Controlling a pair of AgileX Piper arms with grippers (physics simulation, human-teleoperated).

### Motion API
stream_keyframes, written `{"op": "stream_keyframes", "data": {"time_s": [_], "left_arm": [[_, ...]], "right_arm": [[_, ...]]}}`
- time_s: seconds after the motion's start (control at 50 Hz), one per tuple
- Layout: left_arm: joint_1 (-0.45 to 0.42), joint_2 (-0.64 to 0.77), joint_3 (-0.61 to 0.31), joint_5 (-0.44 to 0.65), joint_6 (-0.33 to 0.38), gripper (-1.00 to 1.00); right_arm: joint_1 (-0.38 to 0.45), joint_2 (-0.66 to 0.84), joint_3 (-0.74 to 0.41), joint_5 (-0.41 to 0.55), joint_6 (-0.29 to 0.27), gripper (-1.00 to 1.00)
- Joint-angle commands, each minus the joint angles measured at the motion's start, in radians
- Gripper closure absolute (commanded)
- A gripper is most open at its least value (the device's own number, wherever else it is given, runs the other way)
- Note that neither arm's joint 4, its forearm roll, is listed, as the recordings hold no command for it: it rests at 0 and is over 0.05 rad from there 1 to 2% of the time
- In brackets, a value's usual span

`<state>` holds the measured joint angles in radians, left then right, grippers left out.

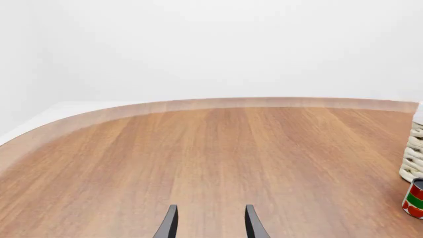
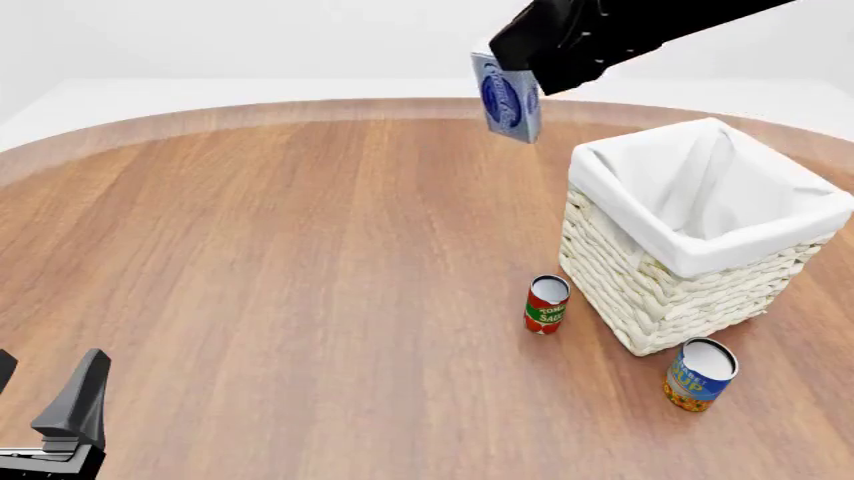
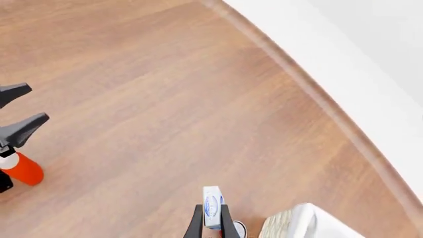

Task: Pick up the alphabet soup and the cream cheese box, and put them in the basket.

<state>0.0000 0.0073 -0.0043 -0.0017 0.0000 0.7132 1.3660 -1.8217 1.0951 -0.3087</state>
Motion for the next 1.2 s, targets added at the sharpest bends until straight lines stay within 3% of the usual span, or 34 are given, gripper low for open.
{"op": "stream_keyframes", "data": {"time_s": [0.02,0.48,1.2], "left_arm": [[0.0,0.0,0.0,0.0,0.0,-1.0],[0.0,0.0,0.0,0.0,0.0,-1.0],[0.0,0.0,0.0,0.0,0.0,-1.0]], "right_arm": [[-0.034,-0.015,-0.063,0.041,0.037,1.0],[-0.113,-0.057,-0.081,0.062,0.075,1.0],[-0.217,-0.169,0.013,0.074,0.106,1.0]]}}
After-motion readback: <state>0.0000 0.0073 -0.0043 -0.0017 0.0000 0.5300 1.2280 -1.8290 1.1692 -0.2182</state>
